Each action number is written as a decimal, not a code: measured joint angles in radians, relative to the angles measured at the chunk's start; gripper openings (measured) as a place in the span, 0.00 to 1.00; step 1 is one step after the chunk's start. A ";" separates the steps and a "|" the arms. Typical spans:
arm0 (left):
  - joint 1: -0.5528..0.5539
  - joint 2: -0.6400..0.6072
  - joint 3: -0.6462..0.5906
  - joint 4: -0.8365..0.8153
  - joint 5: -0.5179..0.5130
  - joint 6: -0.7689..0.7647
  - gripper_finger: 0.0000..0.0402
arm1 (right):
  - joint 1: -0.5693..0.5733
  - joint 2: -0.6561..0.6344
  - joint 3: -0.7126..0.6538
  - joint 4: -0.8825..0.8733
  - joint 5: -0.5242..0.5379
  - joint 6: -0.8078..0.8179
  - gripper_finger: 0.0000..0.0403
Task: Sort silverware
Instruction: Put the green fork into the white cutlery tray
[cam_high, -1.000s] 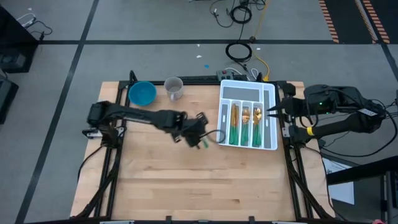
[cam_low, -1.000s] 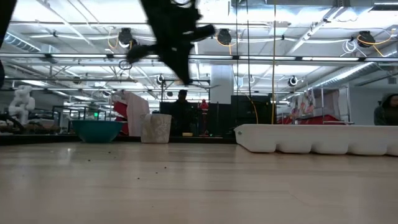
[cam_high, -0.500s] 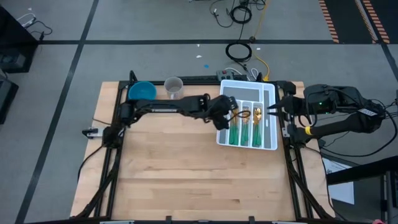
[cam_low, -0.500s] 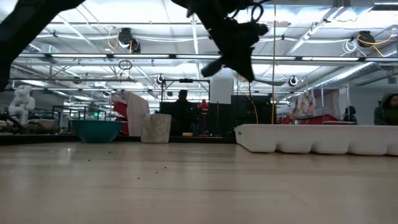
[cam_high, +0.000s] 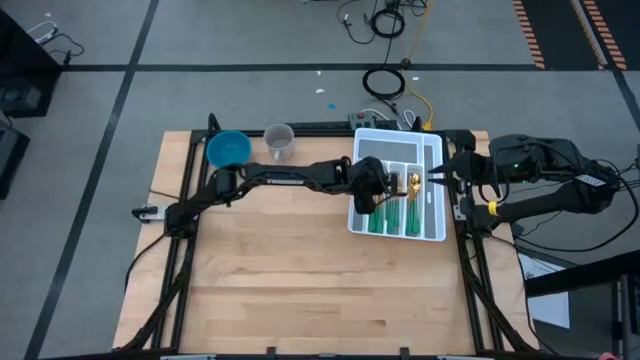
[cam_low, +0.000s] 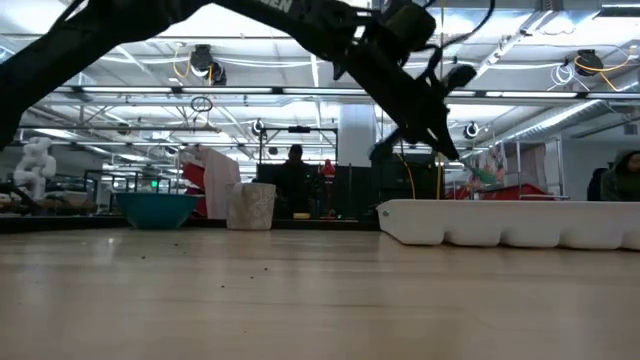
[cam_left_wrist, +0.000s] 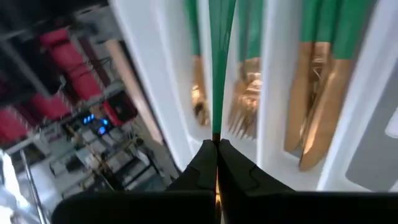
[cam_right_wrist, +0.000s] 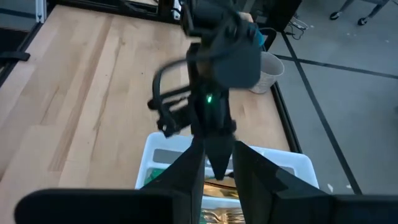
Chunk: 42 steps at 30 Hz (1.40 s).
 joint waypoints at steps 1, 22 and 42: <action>0.000 0.010 0.000 0.005 0.000 0.021 0.00 | 0.000 0.000 0.000 0.003 0.000 0.000 0.18; -0.010 0.078 0.002 0.189 0.078 0.180 0.00 | 0.000 0.023 0.000 0.037 0.000 -0.004 0.18; -0.020 0.184 0.081 0.077 0.118 0.196 0.00 | 0.000 0.041 0.000 0.036 -0.010 -0.031 0.18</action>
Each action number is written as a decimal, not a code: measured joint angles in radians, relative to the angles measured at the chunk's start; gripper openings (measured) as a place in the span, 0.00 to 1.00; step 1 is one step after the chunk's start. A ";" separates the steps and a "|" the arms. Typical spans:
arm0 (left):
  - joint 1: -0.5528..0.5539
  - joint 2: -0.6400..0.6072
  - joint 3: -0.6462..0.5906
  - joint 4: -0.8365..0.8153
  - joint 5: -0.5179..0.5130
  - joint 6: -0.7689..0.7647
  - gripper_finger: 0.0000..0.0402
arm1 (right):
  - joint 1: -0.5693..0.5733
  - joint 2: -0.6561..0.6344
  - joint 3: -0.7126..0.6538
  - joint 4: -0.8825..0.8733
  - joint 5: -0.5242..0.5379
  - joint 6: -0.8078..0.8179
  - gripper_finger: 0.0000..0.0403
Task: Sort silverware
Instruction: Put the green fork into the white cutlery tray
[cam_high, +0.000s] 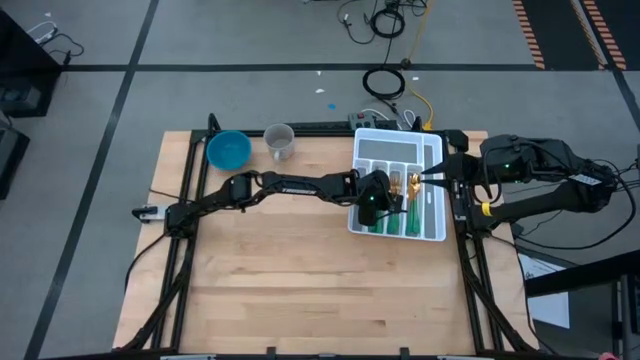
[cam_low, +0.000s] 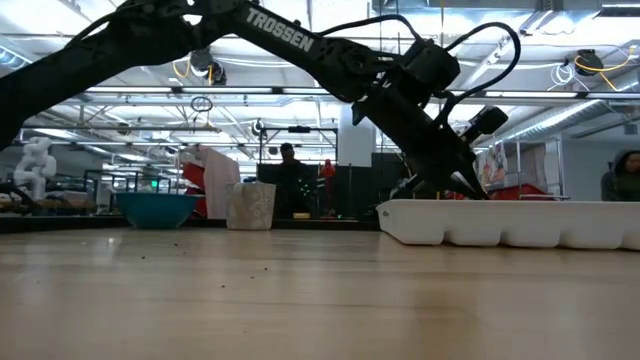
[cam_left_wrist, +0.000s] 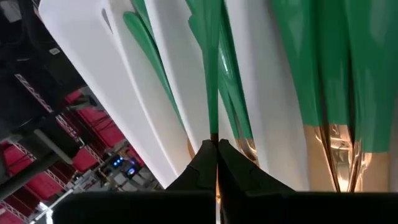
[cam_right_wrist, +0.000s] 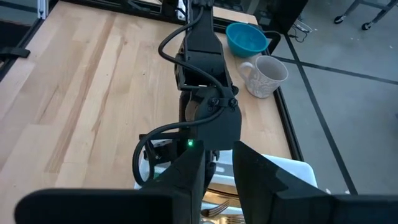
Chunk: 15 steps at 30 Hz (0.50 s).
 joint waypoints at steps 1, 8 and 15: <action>0.000 0.000 0.000 0.000 0.002 0.000 0.00 | 0.000 0.000 0.000 0.000 0.000 0.000 0.18; 0.005 0.000 0.000 0.021 0.041 -0.039 0.05 | 0.000 0.000 0.000 -0.001 -0.002 0.002 0.19; 0.016 0.000 -0.001 0.040 0.051 -0.048 0.10 | 0.000 0.000 0.000 -0.002 -0.001 0.026 0.24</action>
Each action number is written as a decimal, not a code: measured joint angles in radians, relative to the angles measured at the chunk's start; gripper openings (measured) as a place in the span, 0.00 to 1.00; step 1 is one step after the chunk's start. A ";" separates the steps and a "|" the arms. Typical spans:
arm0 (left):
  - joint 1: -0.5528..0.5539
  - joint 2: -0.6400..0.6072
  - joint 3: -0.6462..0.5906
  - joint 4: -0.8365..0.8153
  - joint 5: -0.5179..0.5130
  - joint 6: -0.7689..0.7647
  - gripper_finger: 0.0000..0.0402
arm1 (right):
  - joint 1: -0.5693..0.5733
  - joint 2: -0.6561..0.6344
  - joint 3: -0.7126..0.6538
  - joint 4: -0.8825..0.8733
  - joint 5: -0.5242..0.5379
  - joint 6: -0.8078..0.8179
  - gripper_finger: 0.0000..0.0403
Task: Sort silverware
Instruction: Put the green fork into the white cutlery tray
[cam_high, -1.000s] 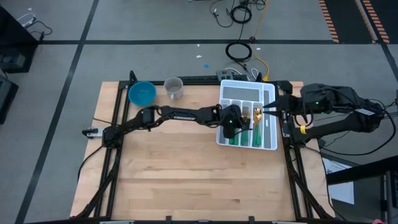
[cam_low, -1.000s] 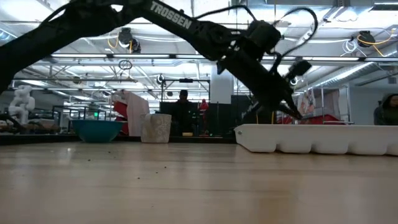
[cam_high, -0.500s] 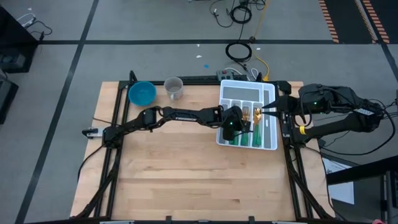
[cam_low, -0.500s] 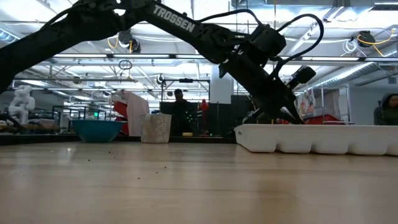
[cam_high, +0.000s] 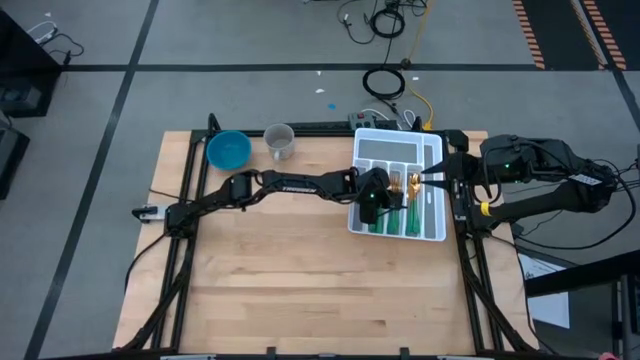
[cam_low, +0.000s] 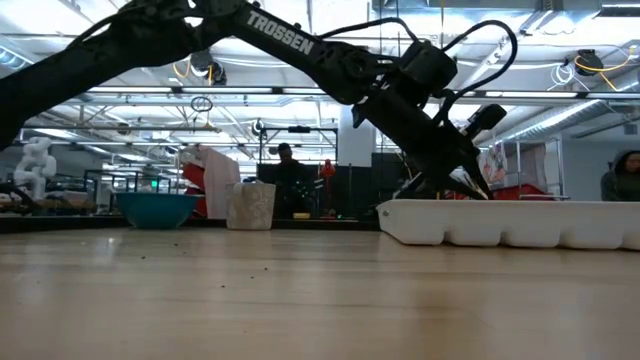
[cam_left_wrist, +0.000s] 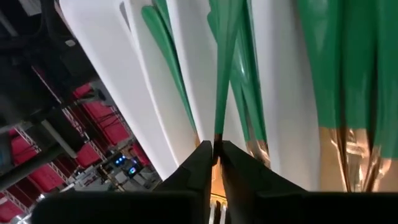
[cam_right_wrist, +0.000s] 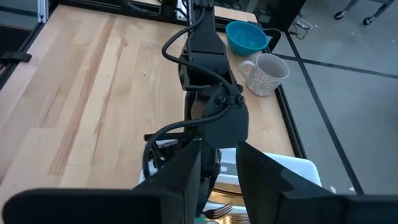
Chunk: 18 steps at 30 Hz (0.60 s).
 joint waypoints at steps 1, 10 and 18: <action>0.003 0.000 0.000 0.001 0.000 -0.009 0.11 | 0.000 0.000 0.000 0.000 0.000 0.002 0.24; 0.013 0.000 0.000 0.010 0.018 -0.105 0.19 | 0.000 0.000 0.000 0.000 0.001 0.026 0.29; 0.019 0.000 0.001 0.031 -0.002 -0.130 0.24 | 0.000 0.000 0.000 0.000 0.001 0.038 0.29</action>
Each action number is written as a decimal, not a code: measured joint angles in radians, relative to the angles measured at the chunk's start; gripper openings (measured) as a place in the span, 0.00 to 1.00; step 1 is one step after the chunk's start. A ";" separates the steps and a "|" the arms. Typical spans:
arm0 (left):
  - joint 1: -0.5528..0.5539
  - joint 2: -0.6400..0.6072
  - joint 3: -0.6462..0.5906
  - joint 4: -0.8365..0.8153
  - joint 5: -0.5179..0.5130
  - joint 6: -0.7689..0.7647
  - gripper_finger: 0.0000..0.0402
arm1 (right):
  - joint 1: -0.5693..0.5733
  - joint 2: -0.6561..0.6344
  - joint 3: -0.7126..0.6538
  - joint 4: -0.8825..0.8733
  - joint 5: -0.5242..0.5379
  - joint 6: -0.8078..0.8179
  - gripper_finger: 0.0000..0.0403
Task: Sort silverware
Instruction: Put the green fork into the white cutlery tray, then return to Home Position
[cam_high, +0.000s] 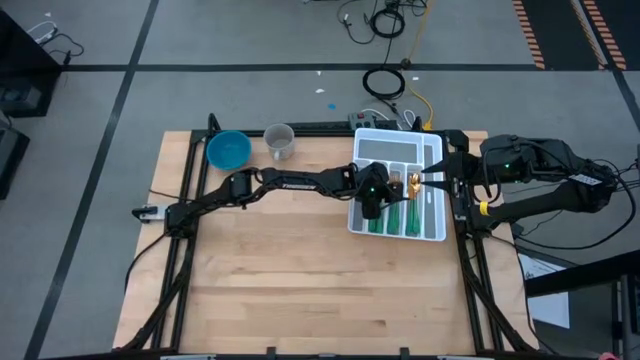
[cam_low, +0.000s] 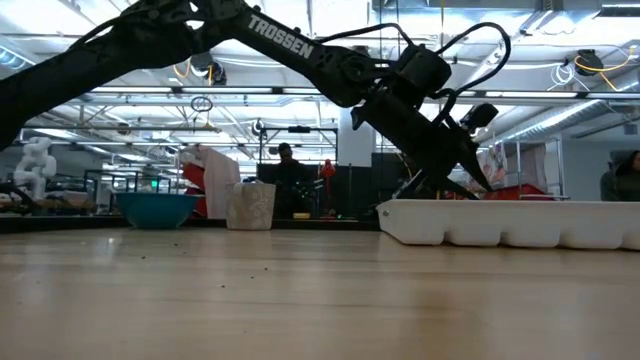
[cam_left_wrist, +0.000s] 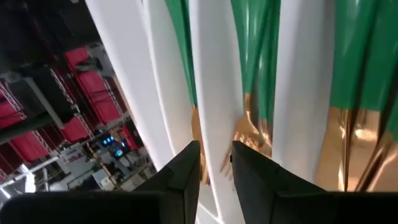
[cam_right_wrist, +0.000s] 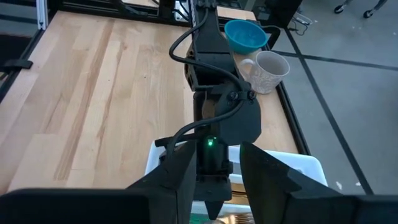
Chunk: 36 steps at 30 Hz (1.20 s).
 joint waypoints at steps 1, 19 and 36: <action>0.000 0.000 0.001 0.000 -0.013 0.000 0.24 | 0.000 0.000 0.000 0.000 0.000 0.002 0.29; -0.012 -0.233 0.005 0.469 -0.338 -0.572 0.24 | 0.000 -0.083 -0.001 0.070 -0.125 0.030 0.29; 0.057 -0.827 0.006 -0.464 0.073 -1.767 0.24 | 0.007 -0.224 -0.506 0.079 -0.164 0.557 0.02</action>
